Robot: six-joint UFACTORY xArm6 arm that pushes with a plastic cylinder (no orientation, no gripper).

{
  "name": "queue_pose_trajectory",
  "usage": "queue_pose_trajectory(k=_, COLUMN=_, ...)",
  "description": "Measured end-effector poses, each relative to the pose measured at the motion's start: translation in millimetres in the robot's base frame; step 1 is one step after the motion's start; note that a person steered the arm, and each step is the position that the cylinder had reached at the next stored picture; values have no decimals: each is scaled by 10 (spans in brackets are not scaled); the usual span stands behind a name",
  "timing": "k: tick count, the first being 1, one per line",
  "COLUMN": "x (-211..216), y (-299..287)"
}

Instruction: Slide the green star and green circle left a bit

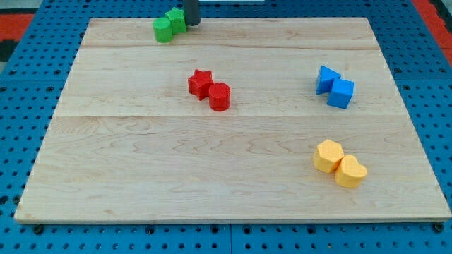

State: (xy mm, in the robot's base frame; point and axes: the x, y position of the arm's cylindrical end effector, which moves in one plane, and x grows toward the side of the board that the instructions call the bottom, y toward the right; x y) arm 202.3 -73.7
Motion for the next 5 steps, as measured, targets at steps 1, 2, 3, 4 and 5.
queue_pose_trajectory(k=1, x=273, y=-190)
queue_pose_trajectory(k=2, x=469, y=-400)
queue_pose_trajectory(k=3, x=904, y=-370)
queue_pose_trajectory(k=4, x=856, y=-135)
queue_pose_trajectory(k=5, x=717, y=501)
